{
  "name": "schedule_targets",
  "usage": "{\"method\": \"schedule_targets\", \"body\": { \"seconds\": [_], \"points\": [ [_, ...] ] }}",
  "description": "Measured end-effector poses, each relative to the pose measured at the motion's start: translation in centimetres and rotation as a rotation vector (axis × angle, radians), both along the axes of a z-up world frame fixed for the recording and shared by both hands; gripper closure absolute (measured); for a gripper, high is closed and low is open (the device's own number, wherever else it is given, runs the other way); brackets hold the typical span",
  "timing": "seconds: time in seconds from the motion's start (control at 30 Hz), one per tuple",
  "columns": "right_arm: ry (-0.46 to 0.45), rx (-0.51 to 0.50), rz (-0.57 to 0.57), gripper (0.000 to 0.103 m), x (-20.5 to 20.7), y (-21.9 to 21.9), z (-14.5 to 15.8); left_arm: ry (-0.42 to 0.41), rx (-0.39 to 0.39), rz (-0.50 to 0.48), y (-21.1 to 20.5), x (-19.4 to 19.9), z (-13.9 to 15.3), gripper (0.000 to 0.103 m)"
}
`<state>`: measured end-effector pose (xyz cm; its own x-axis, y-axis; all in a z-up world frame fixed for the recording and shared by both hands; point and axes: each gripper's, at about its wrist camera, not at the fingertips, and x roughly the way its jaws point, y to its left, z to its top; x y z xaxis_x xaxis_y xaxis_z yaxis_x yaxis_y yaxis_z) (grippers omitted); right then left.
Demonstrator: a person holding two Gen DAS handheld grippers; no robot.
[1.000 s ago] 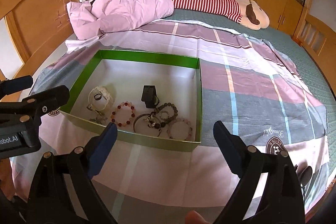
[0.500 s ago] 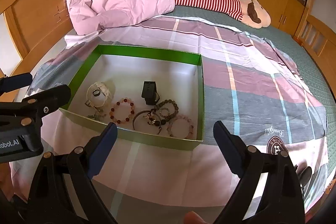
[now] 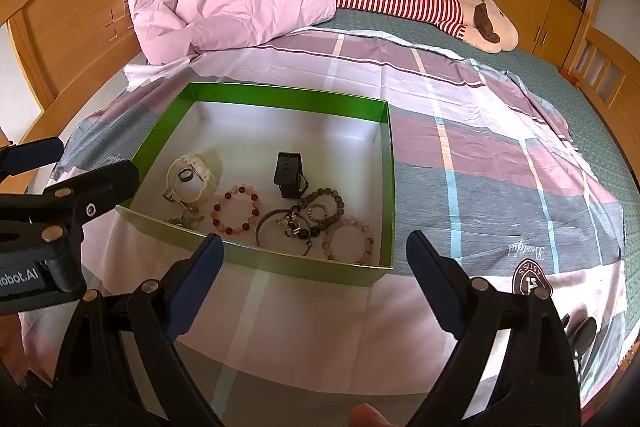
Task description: Organize jewelry
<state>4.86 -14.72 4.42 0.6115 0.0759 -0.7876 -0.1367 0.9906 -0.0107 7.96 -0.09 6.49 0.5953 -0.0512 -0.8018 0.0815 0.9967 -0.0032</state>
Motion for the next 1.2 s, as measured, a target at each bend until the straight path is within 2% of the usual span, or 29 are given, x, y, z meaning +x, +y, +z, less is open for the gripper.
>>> {"method": "schedule_targets", "body": {
  "seconds": [1.2],
  "points": [
    [0.005,0.004,0.008,0.012,0.24,0.21,-0.43,0.017,0.004,-0.006,0.24,0.21,-0.82,0.004]
  ]
}}
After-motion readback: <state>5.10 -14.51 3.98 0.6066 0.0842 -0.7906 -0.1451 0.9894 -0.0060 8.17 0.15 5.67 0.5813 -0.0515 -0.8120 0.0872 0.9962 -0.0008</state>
